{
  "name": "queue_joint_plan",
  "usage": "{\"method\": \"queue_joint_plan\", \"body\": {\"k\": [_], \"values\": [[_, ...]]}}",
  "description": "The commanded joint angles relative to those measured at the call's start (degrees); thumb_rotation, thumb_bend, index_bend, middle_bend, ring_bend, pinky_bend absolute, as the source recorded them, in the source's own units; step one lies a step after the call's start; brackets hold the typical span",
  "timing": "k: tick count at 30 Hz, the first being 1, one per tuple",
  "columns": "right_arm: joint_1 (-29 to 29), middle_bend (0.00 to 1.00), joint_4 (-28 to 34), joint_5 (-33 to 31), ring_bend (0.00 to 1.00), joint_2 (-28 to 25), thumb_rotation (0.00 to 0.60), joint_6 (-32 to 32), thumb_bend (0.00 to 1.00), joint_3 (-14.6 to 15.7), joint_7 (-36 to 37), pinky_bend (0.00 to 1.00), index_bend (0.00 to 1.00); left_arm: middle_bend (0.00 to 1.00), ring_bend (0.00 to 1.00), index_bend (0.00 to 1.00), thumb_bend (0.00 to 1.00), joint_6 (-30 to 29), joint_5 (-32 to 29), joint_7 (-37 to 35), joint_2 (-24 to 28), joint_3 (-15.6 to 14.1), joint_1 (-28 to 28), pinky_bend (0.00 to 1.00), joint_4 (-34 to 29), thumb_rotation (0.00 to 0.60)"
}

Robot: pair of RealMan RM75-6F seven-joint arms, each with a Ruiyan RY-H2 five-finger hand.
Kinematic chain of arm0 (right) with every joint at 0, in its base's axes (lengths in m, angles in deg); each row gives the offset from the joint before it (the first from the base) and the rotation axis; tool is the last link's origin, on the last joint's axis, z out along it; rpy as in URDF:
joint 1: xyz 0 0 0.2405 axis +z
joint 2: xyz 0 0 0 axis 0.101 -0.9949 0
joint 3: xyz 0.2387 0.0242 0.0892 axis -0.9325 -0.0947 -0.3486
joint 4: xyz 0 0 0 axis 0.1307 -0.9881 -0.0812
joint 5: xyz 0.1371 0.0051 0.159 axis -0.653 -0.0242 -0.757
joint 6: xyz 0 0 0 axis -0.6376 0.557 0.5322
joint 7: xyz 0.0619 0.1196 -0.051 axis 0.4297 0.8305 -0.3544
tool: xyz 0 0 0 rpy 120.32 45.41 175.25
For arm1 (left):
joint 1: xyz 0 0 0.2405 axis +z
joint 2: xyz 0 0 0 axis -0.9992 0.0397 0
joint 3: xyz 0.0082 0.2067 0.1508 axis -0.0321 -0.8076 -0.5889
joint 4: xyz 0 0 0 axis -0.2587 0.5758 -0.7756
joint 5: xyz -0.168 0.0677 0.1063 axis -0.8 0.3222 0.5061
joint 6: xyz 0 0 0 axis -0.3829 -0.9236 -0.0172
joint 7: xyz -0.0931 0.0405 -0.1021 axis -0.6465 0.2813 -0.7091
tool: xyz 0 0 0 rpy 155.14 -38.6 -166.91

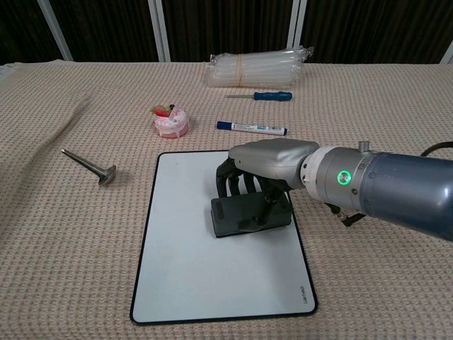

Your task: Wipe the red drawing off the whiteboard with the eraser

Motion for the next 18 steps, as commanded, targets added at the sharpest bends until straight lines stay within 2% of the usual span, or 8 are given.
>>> {"method": "queue_joint_plan", "body": {"k": [1,12,18], "values": [[0.06,0.54,-2.41,-0.61,0.57,0.86,0.6,-0.41,0.4,-0.88,0.58,0.47,0.54,0.02,0.0,0.19,0.49,-0.01,-0.04,-0.05,0.04,0.02,0.02,0.0,-0.04,0.6],[0.63,0.54,-12.83,-3.77,0.57,4.75,0.6,-0.51,0.4,-4.41,0.82,0.47,0.54,0.02,0.0,0.19,0.49,-0.11,-0.15,-0.24,0.2,0.13,0.06,0.0,-0.12,0.6],[0.43,0.54,-15.92,-5.54,0.57,4.82,0.6,-1.03,0.39,-5.89,1.11,0.47,0.54,0.02,0.0,0.19,0.49,-0.01,-0.21,-0.21,0.24,0.12,0.04,0.0,-0.08,0.6]]}}
